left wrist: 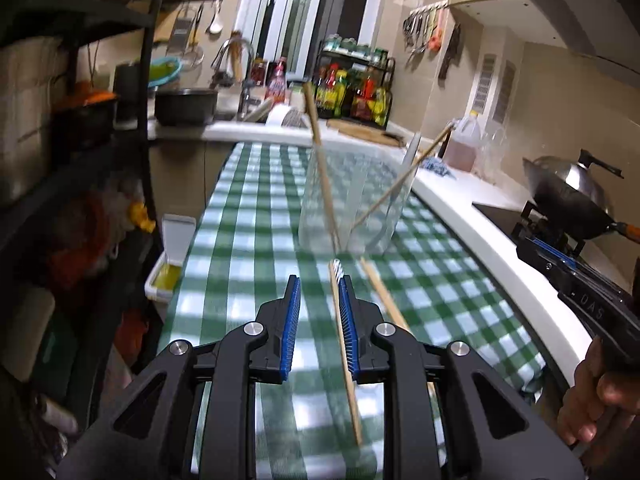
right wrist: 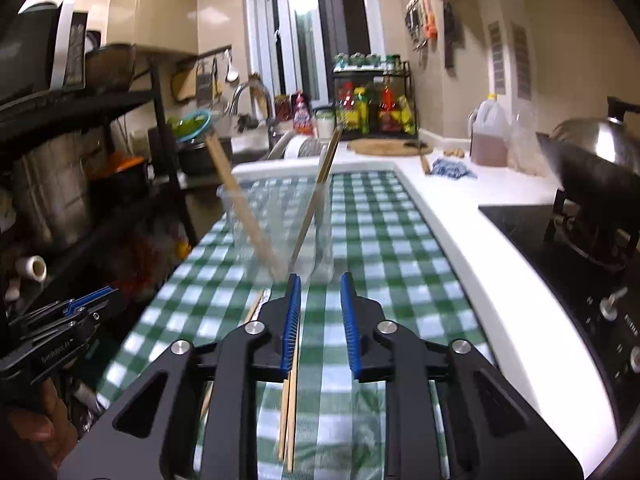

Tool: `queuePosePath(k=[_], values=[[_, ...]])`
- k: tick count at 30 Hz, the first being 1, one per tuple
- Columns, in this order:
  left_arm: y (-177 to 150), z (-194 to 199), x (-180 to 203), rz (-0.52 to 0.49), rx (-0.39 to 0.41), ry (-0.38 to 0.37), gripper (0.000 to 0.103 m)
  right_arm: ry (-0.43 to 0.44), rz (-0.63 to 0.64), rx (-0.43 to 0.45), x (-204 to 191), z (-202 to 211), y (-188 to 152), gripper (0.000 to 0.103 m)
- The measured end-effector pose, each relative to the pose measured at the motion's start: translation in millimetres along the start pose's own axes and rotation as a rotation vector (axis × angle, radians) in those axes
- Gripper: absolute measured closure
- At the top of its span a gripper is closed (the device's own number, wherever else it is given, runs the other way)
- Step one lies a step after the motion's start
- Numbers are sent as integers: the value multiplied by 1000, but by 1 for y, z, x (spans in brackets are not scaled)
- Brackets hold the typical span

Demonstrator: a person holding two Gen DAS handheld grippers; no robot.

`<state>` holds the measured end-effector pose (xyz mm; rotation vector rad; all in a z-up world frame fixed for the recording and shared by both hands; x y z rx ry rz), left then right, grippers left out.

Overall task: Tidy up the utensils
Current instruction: 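Move both open grippers back down to the chopsticks on the cloth, then grasp a chopstick with the right gripper while the left gripper grasps another chopstick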

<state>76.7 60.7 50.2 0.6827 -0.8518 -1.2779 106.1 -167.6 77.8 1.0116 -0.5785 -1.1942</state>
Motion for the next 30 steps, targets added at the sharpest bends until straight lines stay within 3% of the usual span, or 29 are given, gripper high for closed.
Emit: queuePosePath(k=[13,21,30], values=[[-33,-3,-11,16,-54,23,84,11,-13,-54,7,-13,-24,86],[-62,-23,2,14,-145,-25,86,85,-63,-226,10,-50,-63,86],[-83,-37,20,-32,-204,-58,86,107,-18,-334,-4,-67,-88,84]])
Point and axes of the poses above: each gripper's, at about its wrist camera, not at the fingertips, and z roughly against the way its jaws point, x to its right, y to its top, the point moved 1 cm from there along -z, roughly the way its jaws point, and after that the axes turned 4 degrees about y, right-handed, at the moved point
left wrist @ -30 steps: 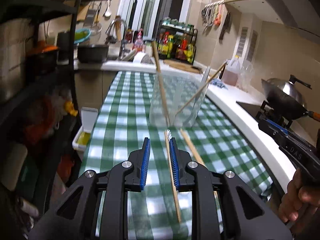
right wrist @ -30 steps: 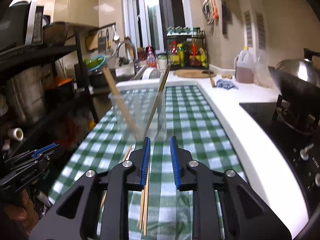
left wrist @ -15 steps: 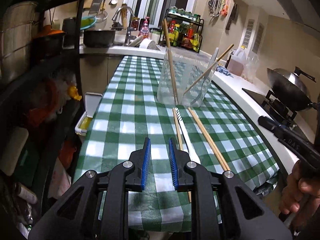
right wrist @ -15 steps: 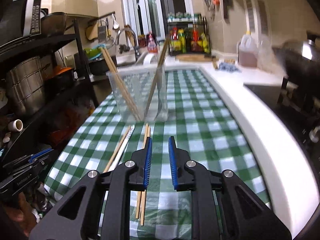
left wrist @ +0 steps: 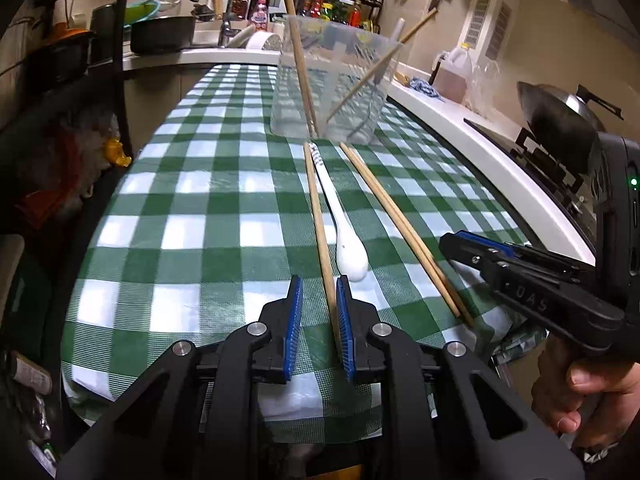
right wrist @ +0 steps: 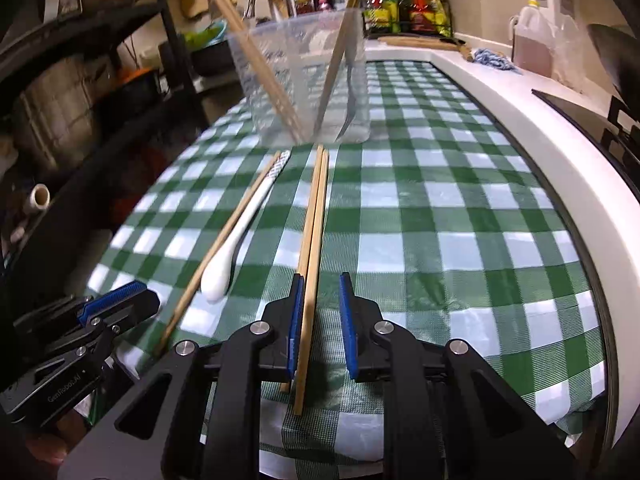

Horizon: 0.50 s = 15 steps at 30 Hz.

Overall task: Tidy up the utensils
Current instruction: 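Grasp a chopstick with the right gripper while the left gripper grasps another chopstick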

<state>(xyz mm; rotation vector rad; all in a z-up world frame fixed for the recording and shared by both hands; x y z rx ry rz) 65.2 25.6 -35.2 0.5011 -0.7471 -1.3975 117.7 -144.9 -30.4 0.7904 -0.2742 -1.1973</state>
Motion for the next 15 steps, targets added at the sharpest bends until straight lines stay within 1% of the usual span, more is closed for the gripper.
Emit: queuePosePath(k=[2,4,11,15], values=[[-2,-2,1,-5,-6,1,86,-31,-2,-23,2,-4,-3,84],[-3,-3,2,-8,-8,1,86,-25,-13,-30,3,-6,-6,84],[-7,-5,5,-21,-8,2,86,-16,13,-40,-2,-4,-7,84],[-8,-8,6,-29,-16,5,86,-39,39,-55,-6,-6,-10,85]])
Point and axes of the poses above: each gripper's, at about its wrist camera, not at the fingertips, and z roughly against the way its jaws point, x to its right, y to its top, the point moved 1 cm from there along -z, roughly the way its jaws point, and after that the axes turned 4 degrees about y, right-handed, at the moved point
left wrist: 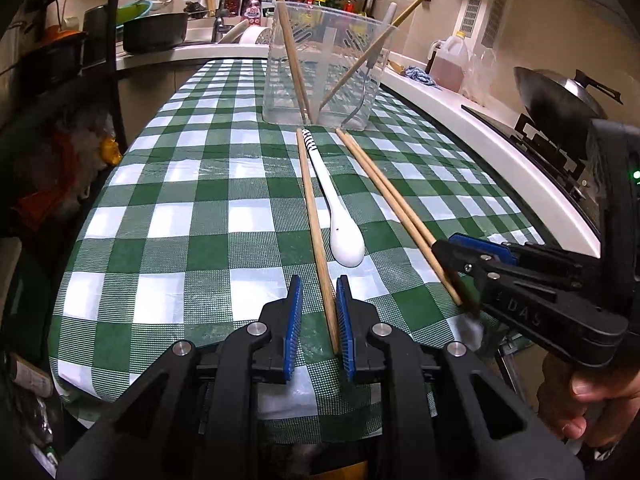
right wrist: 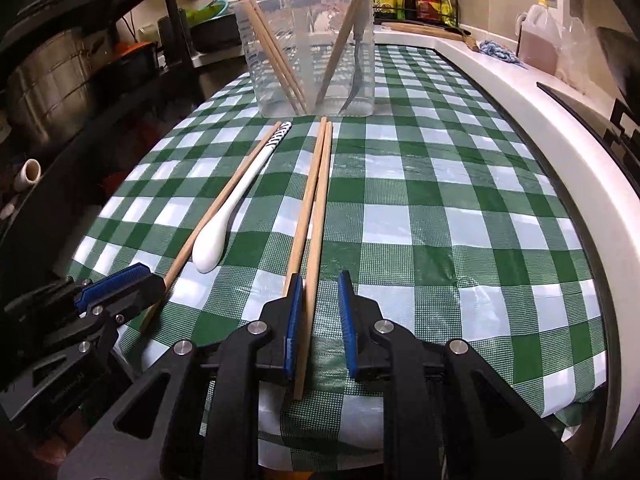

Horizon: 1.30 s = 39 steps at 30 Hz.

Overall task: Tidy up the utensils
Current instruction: 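Grasp a chopstick with the right gripper while the left gripper grasps another chopstick, then lift both held chopsticks and carry them over the container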

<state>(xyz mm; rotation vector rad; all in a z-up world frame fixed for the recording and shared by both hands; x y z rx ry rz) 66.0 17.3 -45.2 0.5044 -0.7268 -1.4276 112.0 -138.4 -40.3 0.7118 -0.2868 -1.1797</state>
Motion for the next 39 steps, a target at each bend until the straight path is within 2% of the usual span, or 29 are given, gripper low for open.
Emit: queuePosePath(k=[4,5,6,8,11,19,22,24,35,37,39], values=[[-1,-1,5,-22,11,19,86,-16,15,-4,-2,2,-1,86],[-1,-1,6,-28,15,25,86,-22,19,-3,-2,2,-1,89],[-1,-1,7,-36,18,31,86,-31,20,-1,-2,2,-2,97],[-2,-2,11,-62,31,52,86,-34,-3,2,2,4,-2,97],[-2,-2,8,-69,37,78,97,-60,-13,5,8,5,-2,97],[-2,4,-17,-2,36,99,97,-115,-59,13,27,12,-2,97],[-3,4,-21,9,38,97,97,-119,-79,3,32,10,-5,93],[-3,3,-19,2,41,104,97,-125,-73,10,32,11,-7,90],[-3,1,-16,-17,55,111,97,-140,-48,32,24,15,-15,89],[-3,1,-15,-20,55,114,97,-139,-42,34,22,15,-15,89],[-3,1,-15,-17,54,110,97,-130,-45,34,22,15,-14,96]])
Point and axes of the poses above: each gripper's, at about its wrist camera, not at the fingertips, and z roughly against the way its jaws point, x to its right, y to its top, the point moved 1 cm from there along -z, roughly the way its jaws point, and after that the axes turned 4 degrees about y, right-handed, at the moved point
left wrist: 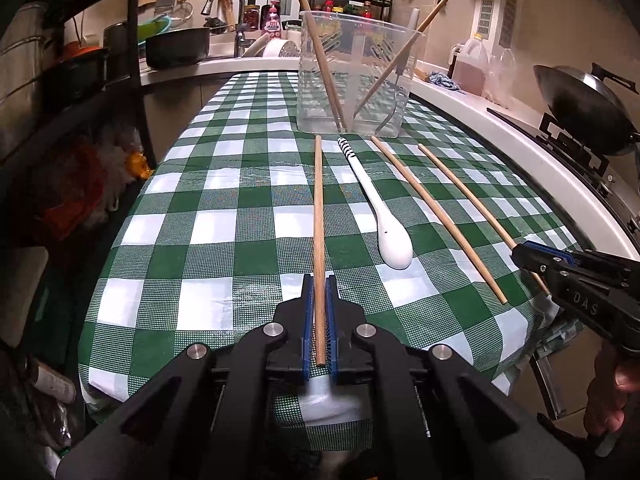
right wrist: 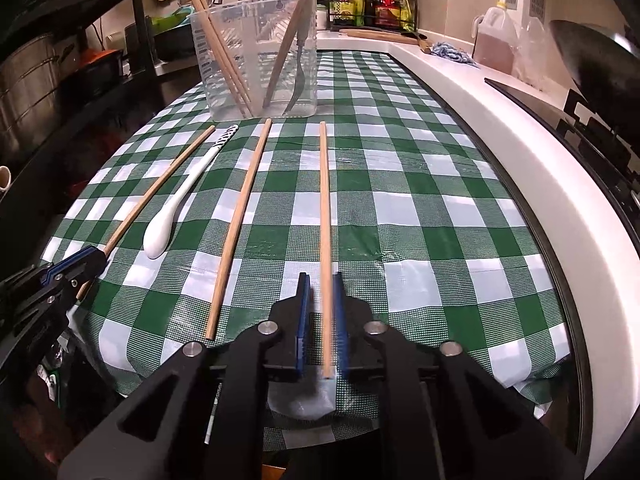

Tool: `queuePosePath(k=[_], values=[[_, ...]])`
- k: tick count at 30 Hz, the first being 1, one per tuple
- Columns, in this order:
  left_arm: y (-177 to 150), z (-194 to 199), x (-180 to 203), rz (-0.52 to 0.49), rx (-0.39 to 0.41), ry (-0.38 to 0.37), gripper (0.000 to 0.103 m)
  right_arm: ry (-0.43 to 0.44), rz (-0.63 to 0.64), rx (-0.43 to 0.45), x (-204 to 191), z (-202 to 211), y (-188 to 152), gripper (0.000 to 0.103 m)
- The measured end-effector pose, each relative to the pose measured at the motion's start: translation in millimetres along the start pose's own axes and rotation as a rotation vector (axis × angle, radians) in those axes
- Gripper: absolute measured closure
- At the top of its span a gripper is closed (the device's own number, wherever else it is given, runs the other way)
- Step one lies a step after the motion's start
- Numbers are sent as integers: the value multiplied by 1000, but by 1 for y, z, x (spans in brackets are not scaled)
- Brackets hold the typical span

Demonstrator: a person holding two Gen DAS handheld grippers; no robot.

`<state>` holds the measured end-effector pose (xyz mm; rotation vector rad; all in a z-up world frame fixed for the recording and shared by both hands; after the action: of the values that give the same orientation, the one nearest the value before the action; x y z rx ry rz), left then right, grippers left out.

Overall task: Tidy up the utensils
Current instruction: 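Lift both held chopsticks and carry them over the container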

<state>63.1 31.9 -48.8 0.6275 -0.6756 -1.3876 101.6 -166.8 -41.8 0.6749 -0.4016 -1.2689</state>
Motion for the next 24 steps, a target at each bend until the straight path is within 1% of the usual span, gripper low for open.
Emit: queuePosePath(k=[10,24], values=[[-1,1,0,-6,2,4,97,16,-5,0,0,0,-1,96],[-2,2,0,-5,8,3,97,10,3,1,-2,-1,0,96]])
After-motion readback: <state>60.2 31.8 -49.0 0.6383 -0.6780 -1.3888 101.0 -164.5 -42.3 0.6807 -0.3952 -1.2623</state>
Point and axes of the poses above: each gripper's, at about its wrist camera, not at the fingertips, and z roughly against the way its jaws point, x to its right, y to its top, the point moved 1 cm from there along -z, roughly the way its jaws point, and after that the axes turned 4 degrees about y, right-handed, at the moved point
